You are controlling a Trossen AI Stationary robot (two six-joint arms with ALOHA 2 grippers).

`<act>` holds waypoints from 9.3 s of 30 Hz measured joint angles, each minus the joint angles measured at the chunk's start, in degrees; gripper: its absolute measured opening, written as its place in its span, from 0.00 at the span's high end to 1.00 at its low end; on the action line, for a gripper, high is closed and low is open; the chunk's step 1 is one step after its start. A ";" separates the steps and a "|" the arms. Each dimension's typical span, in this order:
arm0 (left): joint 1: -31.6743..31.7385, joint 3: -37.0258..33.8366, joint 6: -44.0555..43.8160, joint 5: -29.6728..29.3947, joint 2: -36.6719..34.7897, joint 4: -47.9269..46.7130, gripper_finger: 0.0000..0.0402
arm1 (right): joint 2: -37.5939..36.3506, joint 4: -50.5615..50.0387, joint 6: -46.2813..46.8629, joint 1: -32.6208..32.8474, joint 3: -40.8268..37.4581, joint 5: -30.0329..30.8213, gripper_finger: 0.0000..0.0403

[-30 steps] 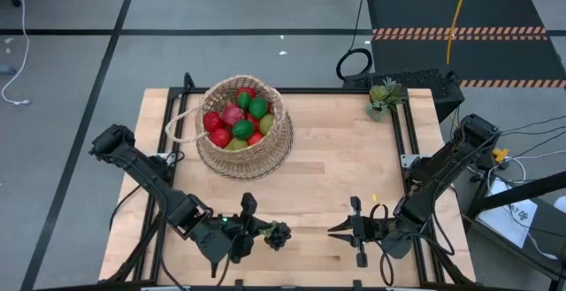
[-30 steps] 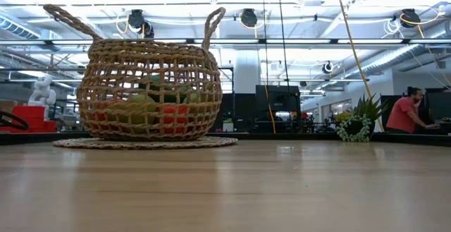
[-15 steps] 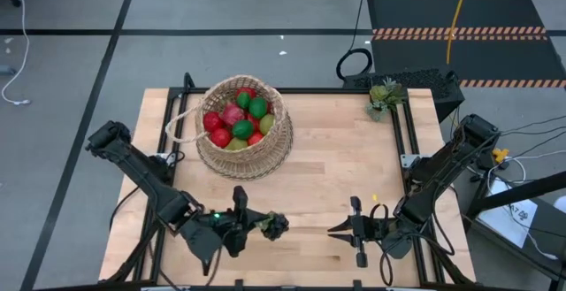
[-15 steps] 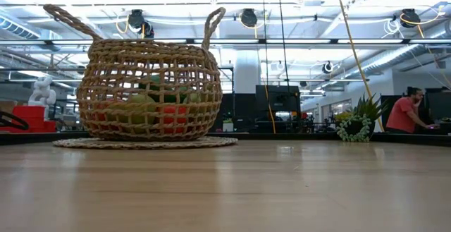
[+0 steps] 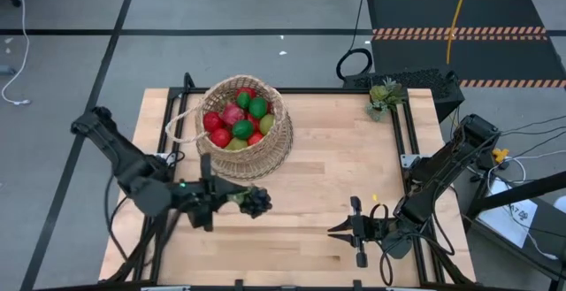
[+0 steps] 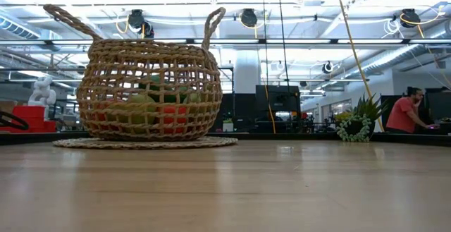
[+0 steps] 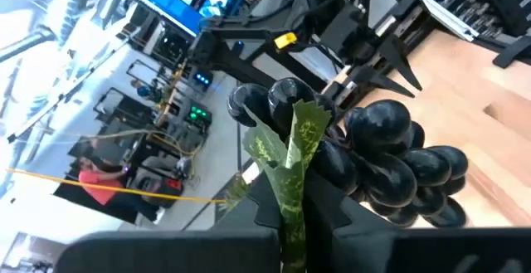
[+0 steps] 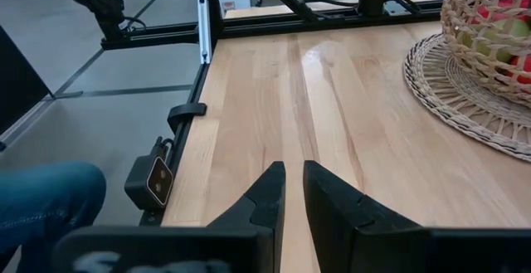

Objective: Build produce basket
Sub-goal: Put the grapes into the basket, then return to Home Position

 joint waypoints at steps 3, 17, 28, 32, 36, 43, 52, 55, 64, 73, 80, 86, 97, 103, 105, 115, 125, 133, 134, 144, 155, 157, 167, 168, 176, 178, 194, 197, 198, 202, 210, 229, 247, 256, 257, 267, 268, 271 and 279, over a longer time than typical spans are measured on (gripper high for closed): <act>0.01 0.02 0.11 0.06 -2.59 -1.84 0.95 | 0.00 0.01 0.24 0.01 0.00 0.00 0.90; 0.05 0.02 -10.49 -1.12 -6.96 -11.28 0.97 | 0.00 0.89 0.24 0.01 0.00 0.00 0.90; 0.16 0.02 -27.46 -1.57 -7.01 -9.71 0.97 | 0.02 2.12 0.12 0.01 0.00 0.00 0.90; 0.16 0.02 -34.29 -1.96 -7.01 -9.54 0.98 | 0.02 2.14 0.09 0.02 0.00 0.00 0.90; 0.66 0.02 -40.98 -2.34 -7.01 -9.49 0.96 | 0.02 2.14 -0.01 0.02 0.00 -0.02 0.90; 2.68 0.02 -53.47 -2.57 -7.01 -9.47 0.98 | 0.02 2.12 -0.02 0.02 0.00 -0.02 0.90; 4.37 0.02 -62.65 -3.86 -5.18 -9.19 0.97 | 0.02 2.14 -0.02 0.02 0.00 -0.20 0.90; 5.14 0.02 -64.08 -3.89 -4.89 -9.24 0.98 | 0.02 2.14 -0.02 0.02 0.00 -0.22 0.90; 8.86 0.02 -77.12 -14.65 -5.51 -26.42 0.98 | 0.02 2.12 -0.02 0.02 0.00 -1.69 0.90; 14.07 -0.07 -100.61 -11.41 -5.10 -38.03 0.96 | 0.02 2.14 0.00 0.02 0.00 -1.73 0.90; 15.07 -0.07 -107.79 -9.37 -4.90 -38.13 0.96 | 0.02 2.14 0.26 0.41 0.00 -1.75 0.90; 16.57 -0.07 -108.88 -6.36 -4.84 -38.15 0.96 | 0.02 2.14 0.11 0.42 0.00 -1.75 0.90; 20.72 -0.07 -97.88 -6.33 -4.91 -34.31 0.95 | 0.02 2.60 0.03 0.71 0.02 -1.75 0.90; 26.01 1.64 -73.06 2.60 -6.54 -24.96 0.95 | 0.02 4.25 0.09 0.79 0.02 -1.77 0.90; 27.98 3.69 -68.57 3.79 -6.50 -25.69 0.95 | 0.02 7.15 -1.08 0.79 0.02 -1.75 0.90; 38.22 22.11 -57.67 11.69 -1.43 -40.38 0.95 | 0.00 12.24 -9.13 0.27 0.02 -1.77 0.90; 49.14 39.23 -54.17 19.62 9.78 -62.59 0.95 | 0.00 12.00 -10.77 -2.00 0.02 -1.75 0.90; 52.54 38.40 -55.09 18.48 17.84 -71.71 0.95 | 0.00 11.62 -10.68 -2.27 0.02 -1.75 0.90; 52.71 38.21 -55.01 18.46 18.74 -71.62 0.95 | 0.00 11.55 -10.64 -2.27 0.02 -1.75 0.90; 55.85 38.07 -51.34 18.05 25.25 -66.47 0.95 | 0.00 11.08 -10.09 -1.71 0.02 -1.75 0.90; 61.12 38.05 -45.83 22.39 27.93 -63.39 0.95 | 0.00 10.71 -10.31 -1.46 0.02 -1.75 0.90; 61.52 38.07 -44.97 24.04 28.39 -63.81 0.95 | 0.00 10.64 -10.34 -1.46 0.02 -1.75 0.90; 61.78 38.05 -41.08 30.96 28.98 -67.30 0.95 | 0.00 10.62 -10.56 -1.46 0.02 -1.75 0.90; 61.78 38.05 -40.90 31.59 28.90 -67.31 0.95 | 0.00 10.64 -10.57 -1.46 0.02 -1.75 0.90; 61.78 36.19 -40.19 32.23 28.89 -64.89 0.95 | 0.00 10.64 -10.58 -1.46 0.02 -1.75 0.90; 61.62 35.05 -40.06 32.27 28.92 -66.24 0.95 | 0.00 10.64 -10.58 -1.46 0.02 -1.75 0.90; 61.95 30.51 -45.62 24.02 28.64 -72.68 0.68 | 0.00 10.64 -10.58 -1.46 0.02 -1.77 0.90; 62.15 30.51 -46.67 23.72 28.31 -72.74 0.60 | 0.00 10.64 -10.58 -1.46 0.02 -1.77 0.90; 62.18 30.51 -46.77 23.64 28.32 -72.74 0.58 | 0.00 10.62 -10.58 -1.46 0.02 -1.77 0.90; 61.54 30.51 -47.99 23.94 28.36 -72.70 0.50 | 0.00 10.16 -10.55 -1.46 0.02 -2.26 0.90; 54.13 30.69 -49.51 25.23 20.74 -72.32 0.54 | 0.02 9.85 -11.13 -1.46 0.02 -3.17 0.90; 18.12 2.33 -61.88 13.16 -13.28 -44.90 0.98 | -0.70 11.57 -20.81 -2.96 0.00 -0.91 0.90; 9.44 -36.87 -34.43 31.92 -16.39 17.92 0.98 | -11.58 9.02 -29.07 -4.96 -5.46 0.01 0.90; 17.28 -51.27 -32.52 42.37 -19.81 36.20 0.98 | -19.48 9.86 -29.16 -9.68 -13.13 -0.09 0.90; 18.16 -52.60 -32.51 43.92 -20.48 37.69 0.98 | -20.65 9.82 -29.45 -10.22 -13.93 -0.12 0.90; 23.47 -60.29 -34.42 49.76 -26.84 40.06 0.98 | -30.07 9.99 -32.73 -12.44 -21.50 -0.20 0.90; 23.48 -60.87 -34.45 49.74 -27.33 40.06 0.98 | -30.71 10.44 -33.01 -12.49 -22.32 -0.20 0.90; 23.46 -62.53 -34.97 49.71 -28.92 40.11 0.98 | -32.40 13.62 -33.74 -12.50 -25.21 -0.21 0.90; 23.46 -67.66 -36.29 47.63 -33.71 41.45 0.98 | -36.53 25.34 -37.70 -12.48 -33.16 -0.20 0.90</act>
